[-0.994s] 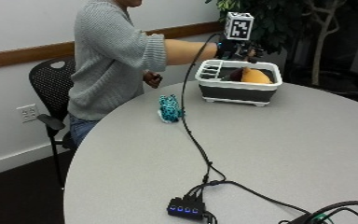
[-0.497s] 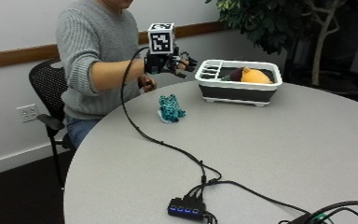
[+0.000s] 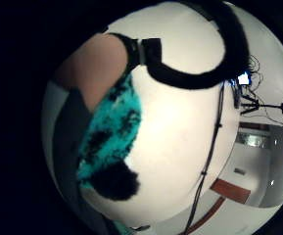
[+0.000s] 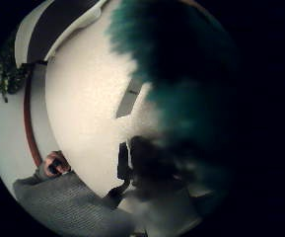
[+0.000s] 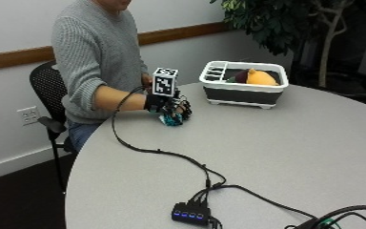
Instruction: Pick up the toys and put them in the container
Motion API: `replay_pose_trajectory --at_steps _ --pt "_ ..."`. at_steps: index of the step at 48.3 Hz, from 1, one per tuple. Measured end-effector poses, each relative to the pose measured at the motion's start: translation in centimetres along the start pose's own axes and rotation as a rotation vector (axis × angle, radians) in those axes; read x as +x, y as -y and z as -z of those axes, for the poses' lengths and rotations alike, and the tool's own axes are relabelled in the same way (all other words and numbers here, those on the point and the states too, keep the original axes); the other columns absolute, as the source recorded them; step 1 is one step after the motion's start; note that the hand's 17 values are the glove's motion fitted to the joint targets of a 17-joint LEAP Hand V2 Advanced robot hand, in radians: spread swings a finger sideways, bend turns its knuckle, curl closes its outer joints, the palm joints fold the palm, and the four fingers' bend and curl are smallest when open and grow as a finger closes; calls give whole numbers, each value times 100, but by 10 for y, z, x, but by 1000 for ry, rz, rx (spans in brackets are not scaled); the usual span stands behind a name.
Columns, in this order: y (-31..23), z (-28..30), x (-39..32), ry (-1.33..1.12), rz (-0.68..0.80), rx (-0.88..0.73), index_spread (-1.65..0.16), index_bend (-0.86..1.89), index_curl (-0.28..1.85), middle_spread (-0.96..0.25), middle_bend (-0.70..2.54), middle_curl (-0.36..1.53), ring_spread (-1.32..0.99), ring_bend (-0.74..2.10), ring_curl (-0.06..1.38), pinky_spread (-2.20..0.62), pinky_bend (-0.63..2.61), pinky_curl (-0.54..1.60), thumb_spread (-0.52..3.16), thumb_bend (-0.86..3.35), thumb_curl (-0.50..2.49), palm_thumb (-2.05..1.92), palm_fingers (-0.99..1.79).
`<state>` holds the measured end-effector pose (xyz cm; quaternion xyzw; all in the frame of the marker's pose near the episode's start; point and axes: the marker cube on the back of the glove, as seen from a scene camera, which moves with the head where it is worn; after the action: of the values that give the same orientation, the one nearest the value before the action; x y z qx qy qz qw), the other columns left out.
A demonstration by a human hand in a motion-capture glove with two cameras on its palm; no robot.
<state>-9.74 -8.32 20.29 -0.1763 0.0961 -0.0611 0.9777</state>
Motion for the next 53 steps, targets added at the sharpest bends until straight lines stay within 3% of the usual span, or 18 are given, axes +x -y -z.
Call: replay_pose_trajectory --at_steps 9,17,28,32,44,53 --pt "3 -4 0 13 15 110 -42 19 32 -23 34 34 -24 51 46 3 79 29 126 0 30 4 33" --pt "7 -7 3 63 22 277 -42 28 38 -27 65 46 -38 66 50 -6 56 23 133 6 35 17 71" --pt "28 9 1 101 79 244 -41 36 48 -32 83 58 -48 87 59 -23 55 25 119 13 50 43 96" --pt "41 39 9 144 100 253 -41 42 52 -32 86 61 -50 89 60 -28 62 29 111 16 55 51 108" --pt "72 223 41 199 80 509 -39 59 69 -31 96 73 -52 97 66 -35 76 39 89 13 68 56 107" --pt "96 251 37 147 108 518 -37 64 79 -30 99 80 -53 100 69 -37 80 42 79 11 76 57 104"
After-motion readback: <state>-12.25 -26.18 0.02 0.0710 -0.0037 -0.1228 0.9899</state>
